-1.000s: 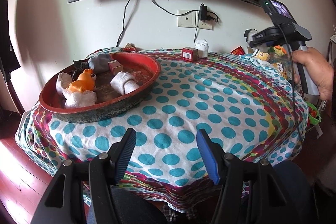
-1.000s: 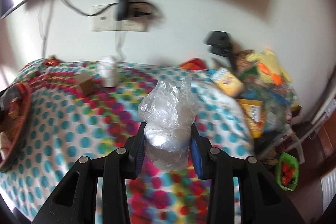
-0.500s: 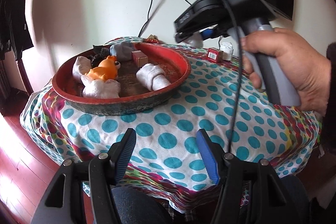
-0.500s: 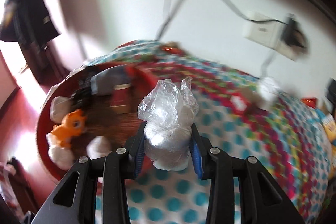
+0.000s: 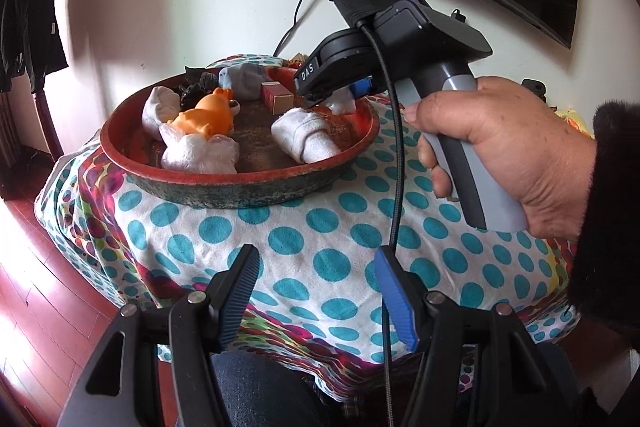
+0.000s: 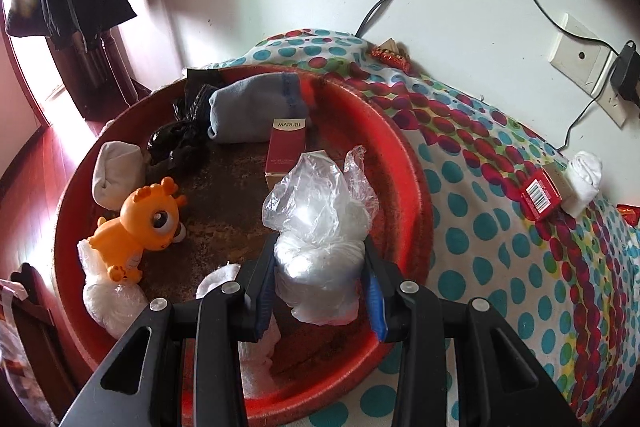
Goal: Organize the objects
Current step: 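Carry the bundle into the red tray and open the right gripper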
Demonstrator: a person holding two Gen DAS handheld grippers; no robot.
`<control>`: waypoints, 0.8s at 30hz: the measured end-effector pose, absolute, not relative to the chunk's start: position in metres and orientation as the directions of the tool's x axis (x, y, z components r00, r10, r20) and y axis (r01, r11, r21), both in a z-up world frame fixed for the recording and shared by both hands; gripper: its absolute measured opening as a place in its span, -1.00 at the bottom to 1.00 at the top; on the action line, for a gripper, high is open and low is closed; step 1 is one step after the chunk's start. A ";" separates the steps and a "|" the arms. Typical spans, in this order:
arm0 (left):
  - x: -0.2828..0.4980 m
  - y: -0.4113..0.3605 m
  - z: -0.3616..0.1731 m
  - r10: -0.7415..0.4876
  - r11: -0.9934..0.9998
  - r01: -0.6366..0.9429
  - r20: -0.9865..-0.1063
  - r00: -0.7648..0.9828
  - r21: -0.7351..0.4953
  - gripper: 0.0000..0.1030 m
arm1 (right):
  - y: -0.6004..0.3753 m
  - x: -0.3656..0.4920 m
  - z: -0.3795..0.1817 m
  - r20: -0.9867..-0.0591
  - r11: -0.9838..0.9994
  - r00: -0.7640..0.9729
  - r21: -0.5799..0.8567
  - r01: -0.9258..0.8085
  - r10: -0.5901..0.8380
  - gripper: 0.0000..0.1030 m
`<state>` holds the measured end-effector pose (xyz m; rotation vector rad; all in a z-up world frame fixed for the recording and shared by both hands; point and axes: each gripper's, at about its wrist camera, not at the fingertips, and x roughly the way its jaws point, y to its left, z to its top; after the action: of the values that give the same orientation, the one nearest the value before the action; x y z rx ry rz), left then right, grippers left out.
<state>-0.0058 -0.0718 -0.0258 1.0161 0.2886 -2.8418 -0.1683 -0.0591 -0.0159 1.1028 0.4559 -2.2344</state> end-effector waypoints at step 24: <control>-0.008 -0.065 -0.025 -0.009 -0.983 0.125 -0.636 -0.772 -0.137 0.19 | -0.038 -0.166 0.014 -0.700 -0.776 -0.542 0.026 0.630 -0.464 0.50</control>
<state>-0.0076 -0.0650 -0.0246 1.0316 0.2644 -2.8796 -0.1663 -0.0384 0.0139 0.9505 0.3037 -2.2947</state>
